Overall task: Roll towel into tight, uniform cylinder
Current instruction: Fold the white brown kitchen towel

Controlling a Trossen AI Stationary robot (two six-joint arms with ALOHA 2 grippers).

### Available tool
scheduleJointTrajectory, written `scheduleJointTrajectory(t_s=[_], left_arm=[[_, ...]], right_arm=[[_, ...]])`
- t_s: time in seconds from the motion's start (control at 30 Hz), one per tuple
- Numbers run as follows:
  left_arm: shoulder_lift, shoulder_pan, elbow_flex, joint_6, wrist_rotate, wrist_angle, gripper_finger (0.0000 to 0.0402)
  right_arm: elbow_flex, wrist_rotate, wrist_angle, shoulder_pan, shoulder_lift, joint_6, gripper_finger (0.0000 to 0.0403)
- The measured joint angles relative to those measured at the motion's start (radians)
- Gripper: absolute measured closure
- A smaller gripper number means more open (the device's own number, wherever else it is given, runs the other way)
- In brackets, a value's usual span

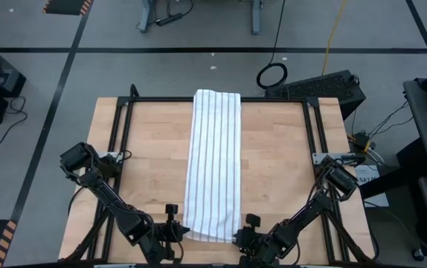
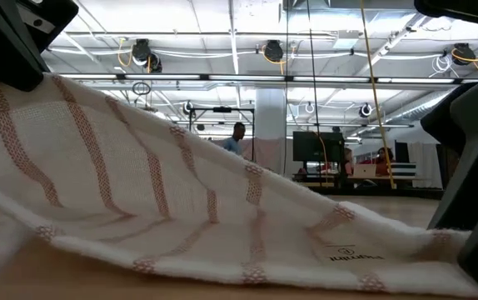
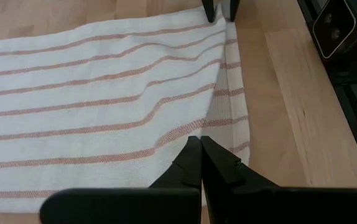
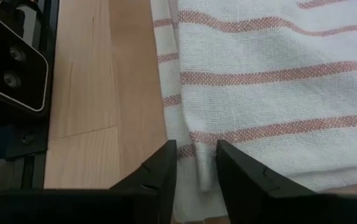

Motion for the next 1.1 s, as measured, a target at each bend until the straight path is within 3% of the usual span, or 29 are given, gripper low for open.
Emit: scheduleJointTrajectory(t_s=[0.2,0.5,1.1], left_arm=[[0.000,0.000,0.000,0.000,0.000,0.001,0.0400],[0.000,0.000,0.000,0.000,0.000,0.001,0.0400],[0.000,0.006,0.000,0.002,-0.003,0.001,0.0400]], right_arm=[[0.000,-0.021,-0.015,0.000,-0.011,0.000,0.0326],[0.000,-0.048,-0.017,-0.002,-0.012,-0.009,0.0397],[0.000,-0.050,-0.016,-0.002,-0.012,0.003,0.0336]])
